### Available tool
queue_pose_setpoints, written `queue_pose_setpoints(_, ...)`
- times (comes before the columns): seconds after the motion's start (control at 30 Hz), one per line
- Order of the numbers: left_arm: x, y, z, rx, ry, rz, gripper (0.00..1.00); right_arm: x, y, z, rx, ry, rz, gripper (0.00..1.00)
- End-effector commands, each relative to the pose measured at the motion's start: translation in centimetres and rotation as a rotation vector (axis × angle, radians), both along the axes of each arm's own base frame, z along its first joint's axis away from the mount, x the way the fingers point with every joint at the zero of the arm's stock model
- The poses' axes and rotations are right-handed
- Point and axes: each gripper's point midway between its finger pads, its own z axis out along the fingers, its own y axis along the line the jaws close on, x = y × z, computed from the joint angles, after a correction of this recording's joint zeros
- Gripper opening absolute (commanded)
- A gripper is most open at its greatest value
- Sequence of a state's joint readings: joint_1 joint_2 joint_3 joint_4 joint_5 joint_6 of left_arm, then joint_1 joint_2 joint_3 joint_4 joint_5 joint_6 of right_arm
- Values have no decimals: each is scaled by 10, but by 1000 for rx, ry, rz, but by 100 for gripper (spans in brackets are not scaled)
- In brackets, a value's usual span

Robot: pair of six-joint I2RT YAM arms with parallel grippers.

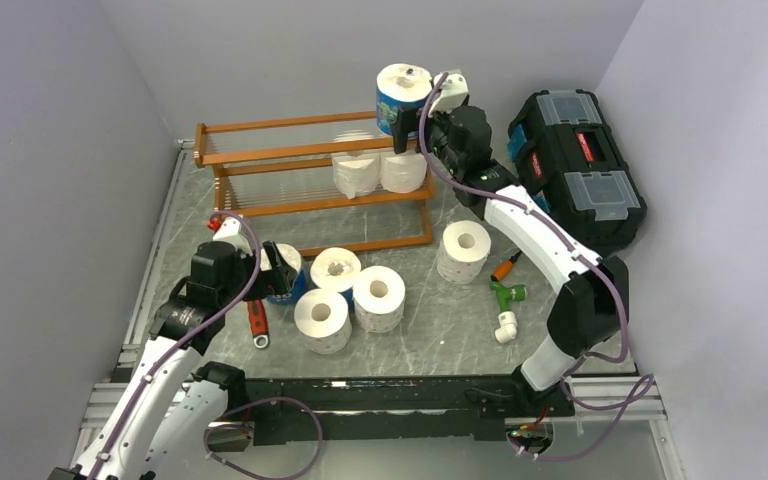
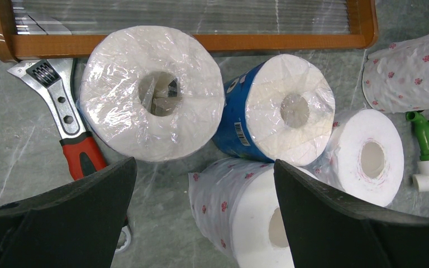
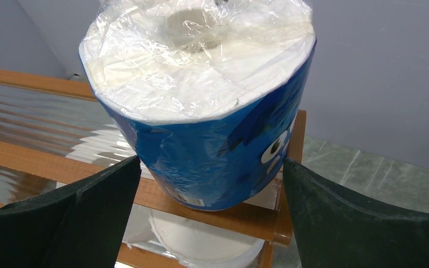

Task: Place and organize the paper towels onto the shelf
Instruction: Place the paper towel on the shelf.

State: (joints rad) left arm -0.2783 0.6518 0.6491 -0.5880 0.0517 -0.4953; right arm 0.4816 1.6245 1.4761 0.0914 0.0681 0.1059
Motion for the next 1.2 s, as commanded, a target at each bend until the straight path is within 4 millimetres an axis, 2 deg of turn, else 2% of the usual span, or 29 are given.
queue_pose_setpoints(0.0,4,-1,7,-21,-27,10,99,-20,-3,46,63,-91,23,100)
queue_pose_setpoints(0.2,3,-2,8,-23,-29,5,99,-47,-5,63,120,-98,71,100)
queue_pose_setpoints(0.4,4,-4,9,-34,-39,-3,99,-99,-7,76,185,-94,156,100)
queue_pose_setpoints(0.6,5,-6,9,-33,-28,-12,99,-153,-21,63,264,-60,189,100)
queue_pose_setpoints(0.77,7,-4,11,-28,-27,-2,99,-181,-37,34,304,42,156,100)
queue_pose_setpoints(0.9,10,-4,15,-32,-35,7,99,-189,-46,1,354,164,88,100)
queue_pose_setpoints(1.0,13,-3,19,-34,-45,18,99,-195,-47,-27,353,243,69,100)
queue_pose_setpoints(1.17,17,4,24,-24,-43,73,99,-193,-48,-91,288,401,-7,100)
